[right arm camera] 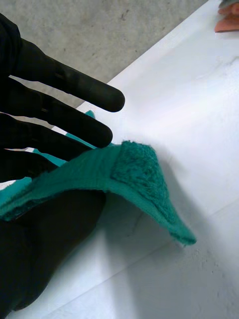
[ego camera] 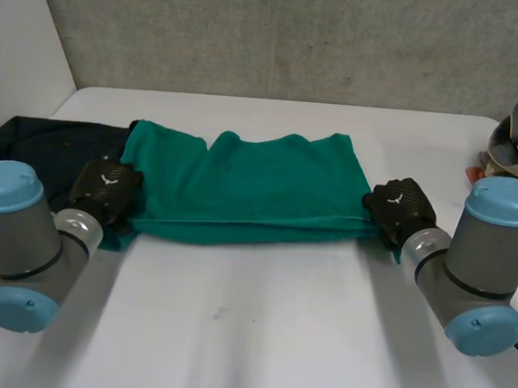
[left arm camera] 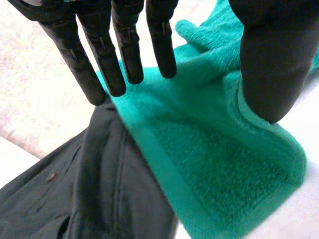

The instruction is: Fold the laundry.

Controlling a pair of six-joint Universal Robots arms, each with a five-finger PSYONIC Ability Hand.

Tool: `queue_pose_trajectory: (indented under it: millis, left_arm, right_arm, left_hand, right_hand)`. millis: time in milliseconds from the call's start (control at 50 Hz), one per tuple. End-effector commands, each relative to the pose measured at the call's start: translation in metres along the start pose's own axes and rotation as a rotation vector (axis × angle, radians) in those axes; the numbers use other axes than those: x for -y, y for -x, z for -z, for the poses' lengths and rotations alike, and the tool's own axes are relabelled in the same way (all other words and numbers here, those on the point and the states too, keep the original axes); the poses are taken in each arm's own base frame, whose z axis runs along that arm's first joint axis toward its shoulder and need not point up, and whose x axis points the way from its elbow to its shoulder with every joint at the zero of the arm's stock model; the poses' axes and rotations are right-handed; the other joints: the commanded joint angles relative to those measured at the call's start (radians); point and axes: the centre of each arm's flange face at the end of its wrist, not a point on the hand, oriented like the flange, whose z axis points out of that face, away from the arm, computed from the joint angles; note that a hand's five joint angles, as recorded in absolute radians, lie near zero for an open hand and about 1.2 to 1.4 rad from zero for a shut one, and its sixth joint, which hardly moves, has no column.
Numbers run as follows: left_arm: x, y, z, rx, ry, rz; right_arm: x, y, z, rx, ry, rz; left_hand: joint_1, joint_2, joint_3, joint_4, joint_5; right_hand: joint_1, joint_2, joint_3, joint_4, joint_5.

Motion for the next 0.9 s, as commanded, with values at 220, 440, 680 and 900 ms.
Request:
queue_pose_trajectory:
  millis: [220, 440, 680, 900]
  left_arm:
    - [-0.010, 0.007, 0.009, -0.097, 0.031, 0.118]
    - [-0.009, 0.012, 0.023, -0.140, 0.160, 0.202]
    - [0.043, 0.002, 0.148, -0.470, 0.366, 0.049]
    - [0.041, 0.002, 0.125, -0.426, 0.408, -0.144]
  right_arm:
    - [-0.006, -0.005, 0.005, -0.011, 0.022, -0.027]
    - [-0.002, -0.013, 0.015, 0.012, 0.078, -0.037]
    - [0.006, -0.029, 0.105, 0.308, 0.396, 0.276]
    - [-0.010, -0.033, 0.095, 0.372, 0.446, 0.398]
  left_hand:
    - [0.496, 0.494, 0.491, 0.495, 0.492]
    - [0.861, 0.858, 0.856, 0.859, 0.856]
    - [0.861, 0.858, 0.856, 0.859, 0.856]
    - [0.861, 0.858, 0.856, 0.859, 0.856]
  right_hand:
    - [0.270, 0.224, 0.206, 0.196, 0.217]
    - [0.270, 0.224, 0.206, 0.196, 0.217]
    - [0.270, 0.224, 0.206, 0.196, 0.217]
    - [0.270, 0.224, 0.206, 0.196, 0.217]
